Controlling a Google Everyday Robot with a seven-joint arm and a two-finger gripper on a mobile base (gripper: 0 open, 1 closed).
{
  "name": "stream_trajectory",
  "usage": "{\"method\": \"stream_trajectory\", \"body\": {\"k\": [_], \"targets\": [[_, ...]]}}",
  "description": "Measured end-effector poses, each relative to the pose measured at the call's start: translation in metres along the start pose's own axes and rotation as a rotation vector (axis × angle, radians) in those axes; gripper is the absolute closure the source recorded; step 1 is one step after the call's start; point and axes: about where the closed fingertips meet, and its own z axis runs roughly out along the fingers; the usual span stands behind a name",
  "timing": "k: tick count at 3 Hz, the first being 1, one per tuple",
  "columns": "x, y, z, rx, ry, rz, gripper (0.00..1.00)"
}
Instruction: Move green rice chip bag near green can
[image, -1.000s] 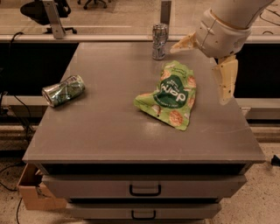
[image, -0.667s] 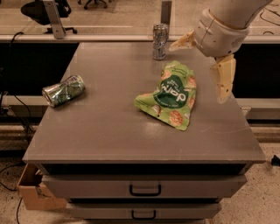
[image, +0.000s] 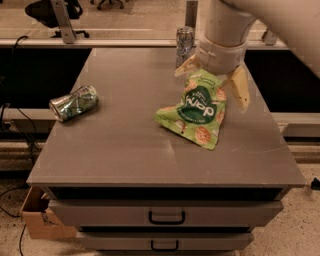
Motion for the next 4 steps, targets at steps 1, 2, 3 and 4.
{"method": "stream_trajectory", "body": {"k": [1, 2, 3, 4], "targets": [[0.009, -0.012, 0.028, -0.064, 0.042, -0.105, 0.0], [0.012, -0.019, 0.047, -0.095, 0.054, -0.165, 0.17], [0.016, -0.019, 0.051, -0.107, 0.068, -0.189, 0.4], [0.018, -0.022, 0.051, -0.111, 0.079, -0.188, 0.63]]}}
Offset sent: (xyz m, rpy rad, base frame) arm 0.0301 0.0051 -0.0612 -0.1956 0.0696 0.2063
